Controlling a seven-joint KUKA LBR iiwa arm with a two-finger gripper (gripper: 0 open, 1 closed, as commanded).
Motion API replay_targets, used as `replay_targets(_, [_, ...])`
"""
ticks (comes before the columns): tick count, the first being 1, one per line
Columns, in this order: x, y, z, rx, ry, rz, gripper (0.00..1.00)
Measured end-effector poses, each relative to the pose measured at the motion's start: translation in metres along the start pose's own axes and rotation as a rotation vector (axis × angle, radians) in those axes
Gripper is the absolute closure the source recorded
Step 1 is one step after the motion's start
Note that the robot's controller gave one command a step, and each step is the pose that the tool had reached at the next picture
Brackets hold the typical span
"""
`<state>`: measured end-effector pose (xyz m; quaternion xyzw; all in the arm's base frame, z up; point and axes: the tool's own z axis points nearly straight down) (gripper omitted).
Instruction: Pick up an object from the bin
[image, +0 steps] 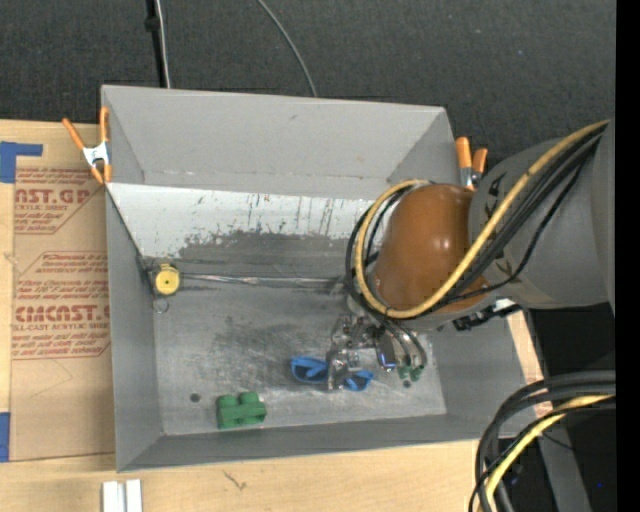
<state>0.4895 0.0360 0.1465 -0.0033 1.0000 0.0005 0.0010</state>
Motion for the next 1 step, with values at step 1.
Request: replay_targets(1, [-0.0006,0.0008,-0.0371,0.000,-0.002,-0.001,1.00])
